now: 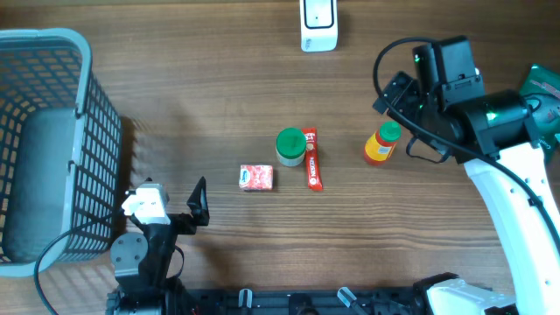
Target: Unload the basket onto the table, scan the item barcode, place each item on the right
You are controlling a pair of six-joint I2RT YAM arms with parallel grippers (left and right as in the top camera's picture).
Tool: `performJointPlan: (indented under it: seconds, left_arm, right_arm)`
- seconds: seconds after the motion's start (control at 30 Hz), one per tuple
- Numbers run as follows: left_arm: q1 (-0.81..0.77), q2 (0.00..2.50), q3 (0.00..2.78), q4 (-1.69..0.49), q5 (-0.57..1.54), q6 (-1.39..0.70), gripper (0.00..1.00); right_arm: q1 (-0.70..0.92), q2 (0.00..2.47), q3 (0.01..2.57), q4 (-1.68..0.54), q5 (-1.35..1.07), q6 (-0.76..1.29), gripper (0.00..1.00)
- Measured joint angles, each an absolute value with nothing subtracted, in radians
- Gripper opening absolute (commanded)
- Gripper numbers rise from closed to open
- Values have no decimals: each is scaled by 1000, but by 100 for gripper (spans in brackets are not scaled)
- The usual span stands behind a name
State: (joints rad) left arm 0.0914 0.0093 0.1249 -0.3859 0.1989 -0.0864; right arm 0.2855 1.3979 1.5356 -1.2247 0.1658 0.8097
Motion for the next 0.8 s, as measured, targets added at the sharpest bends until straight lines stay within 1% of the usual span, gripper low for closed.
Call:
performJointPlan:
  seconds: [0.2,0.47,0.57,0.67,0.8]
  left_arm:
    - [91,9,125,-385,199,-86,100]
    - [91,9,125,-386,199,-86,100]
    - [91,9,125,-386,199,-86,100]
    - [91,9,125,-386,199,-86,100]
    - [91,9,125,-385,199,-86,100]
  right_arm:
    - [285,1399,1492,-1222,129,754,100]
    - [286,1399,1492,-1197,-121,727,100]
    - [284,1399,1492,-1227,-170,712,100]
    - [256,1399,1493,-1285,-203,697,100]
    - [199,1397,1495,-1305,-232,678,100]
